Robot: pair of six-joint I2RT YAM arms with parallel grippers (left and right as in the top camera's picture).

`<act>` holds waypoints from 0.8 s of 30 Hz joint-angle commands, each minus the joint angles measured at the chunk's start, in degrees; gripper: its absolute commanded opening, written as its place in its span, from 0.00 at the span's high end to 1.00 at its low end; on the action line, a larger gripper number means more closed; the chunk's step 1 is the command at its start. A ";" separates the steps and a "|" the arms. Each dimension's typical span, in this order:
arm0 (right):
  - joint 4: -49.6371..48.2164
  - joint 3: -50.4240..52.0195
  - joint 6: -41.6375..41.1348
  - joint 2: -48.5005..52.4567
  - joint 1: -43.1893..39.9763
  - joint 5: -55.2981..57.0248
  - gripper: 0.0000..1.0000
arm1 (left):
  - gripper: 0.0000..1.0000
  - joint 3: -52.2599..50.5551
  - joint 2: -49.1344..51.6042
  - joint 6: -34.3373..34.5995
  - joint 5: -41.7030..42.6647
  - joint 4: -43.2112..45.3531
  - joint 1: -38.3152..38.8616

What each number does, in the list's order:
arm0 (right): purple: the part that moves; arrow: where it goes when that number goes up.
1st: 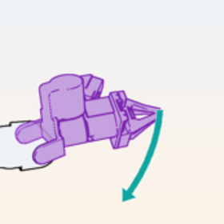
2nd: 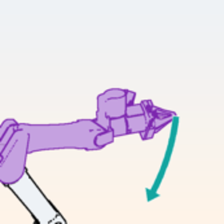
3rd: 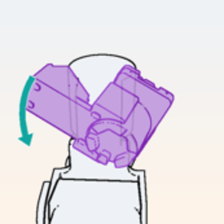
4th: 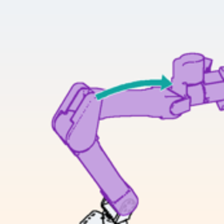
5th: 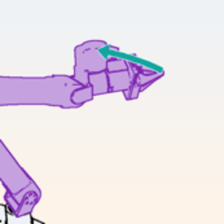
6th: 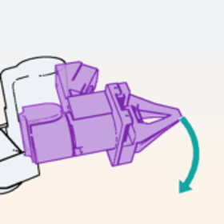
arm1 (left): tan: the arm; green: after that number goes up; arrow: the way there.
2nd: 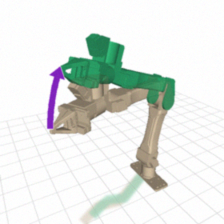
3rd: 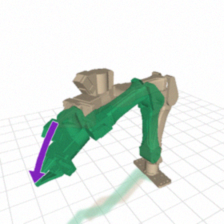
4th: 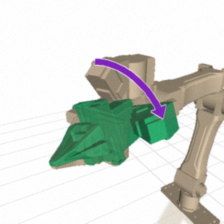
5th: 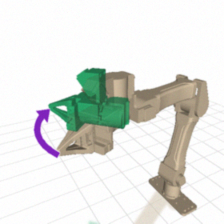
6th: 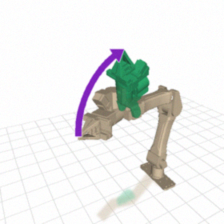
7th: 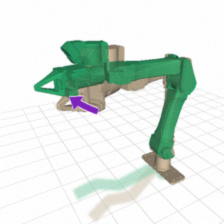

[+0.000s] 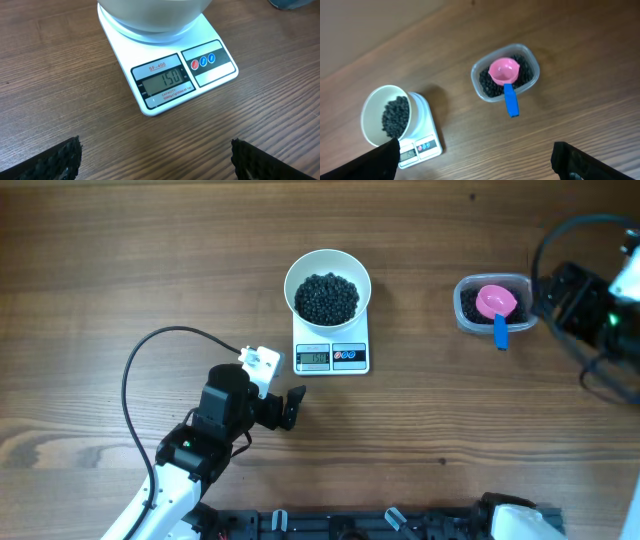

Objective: Scoop item into bowl and weigh 150g on scale

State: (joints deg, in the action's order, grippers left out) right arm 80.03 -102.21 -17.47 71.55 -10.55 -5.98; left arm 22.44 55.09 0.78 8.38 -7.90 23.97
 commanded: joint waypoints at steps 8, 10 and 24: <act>4.61 -0.09 -0.61 -3.61 0.35 6.03 0.00 | 0.00 -0.20 -0.33 0.57 -0.35 0.11 -0.24; -3.72 1.57 -0.44 -5.18 0.37 11.23 0.00 | 0.00 -0.20 -0.33 0.59 -0.35 0.11 -0.24; -69.33 77.99 5.64 -59.67 1.97 4.61 0.00 | 0.00 -0.22 -0.33 0.57 -0.35 0.11 -0.24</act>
State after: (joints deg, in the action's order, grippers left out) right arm 14.46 -29.61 -10.24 15.92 -9.13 -0.05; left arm 22.44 55.07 0.78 8.38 -7.94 23.97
